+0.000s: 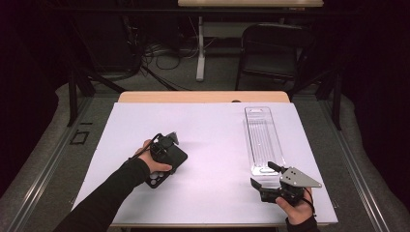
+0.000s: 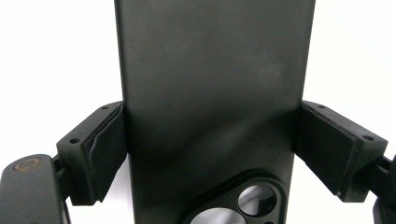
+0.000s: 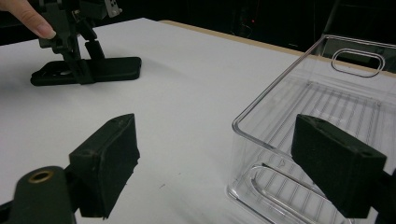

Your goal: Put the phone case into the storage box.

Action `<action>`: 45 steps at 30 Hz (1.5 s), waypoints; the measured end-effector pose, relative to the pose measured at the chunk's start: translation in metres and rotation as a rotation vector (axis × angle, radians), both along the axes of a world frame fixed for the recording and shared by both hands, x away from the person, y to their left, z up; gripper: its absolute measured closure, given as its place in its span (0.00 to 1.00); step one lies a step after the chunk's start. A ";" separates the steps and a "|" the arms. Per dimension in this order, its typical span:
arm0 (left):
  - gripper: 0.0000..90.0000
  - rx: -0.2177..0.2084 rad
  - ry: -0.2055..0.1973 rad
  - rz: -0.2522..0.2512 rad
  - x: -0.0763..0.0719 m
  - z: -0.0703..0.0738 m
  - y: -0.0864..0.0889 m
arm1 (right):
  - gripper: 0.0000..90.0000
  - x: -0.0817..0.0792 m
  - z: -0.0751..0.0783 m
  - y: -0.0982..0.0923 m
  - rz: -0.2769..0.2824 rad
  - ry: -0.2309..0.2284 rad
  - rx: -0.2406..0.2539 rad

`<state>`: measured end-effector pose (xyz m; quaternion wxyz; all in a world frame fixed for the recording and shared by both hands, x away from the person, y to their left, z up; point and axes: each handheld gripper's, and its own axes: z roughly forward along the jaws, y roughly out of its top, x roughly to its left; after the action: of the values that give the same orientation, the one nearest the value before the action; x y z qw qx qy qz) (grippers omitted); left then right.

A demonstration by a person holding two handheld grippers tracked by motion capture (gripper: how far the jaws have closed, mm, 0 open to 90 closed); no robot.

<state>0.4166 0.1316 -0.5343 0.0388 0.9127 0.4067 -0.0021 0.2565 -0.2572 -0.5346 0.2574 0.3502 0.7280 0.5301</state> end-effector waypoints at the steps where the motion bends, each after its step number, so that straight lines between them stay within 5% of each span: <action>1: 0.15 0.000 0.001 0.000 0.000 0.000 0.000 | 0.16 0.000 0.000 0.000 0.000 -0.001 -0.001; 12: 0.15 -0.027 0.037 0.004 0.000 0.003 0.005 | 0.16 0.000 0.000 0.000 0.001 0.001 -0.003; 37: 0.15 -0.060 0.020 -0.021 -0.014 0.024 0.013 | 0.16 -0.001 0.001 0.001 0.002 -0.002 -0.005; 45: 0.15 -0.068 0.013 -0.053 -0.019 0.042 0.008 | 0.16 -0.001 0.000 0.002 -0.002 0.002 -0.006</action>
<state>0.3977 0.1396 -0.4925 0.0669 0.9214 0.3822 -0.0230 0.2552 -0.2551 -0.5342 0.2583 0.3505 0.7296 0.5274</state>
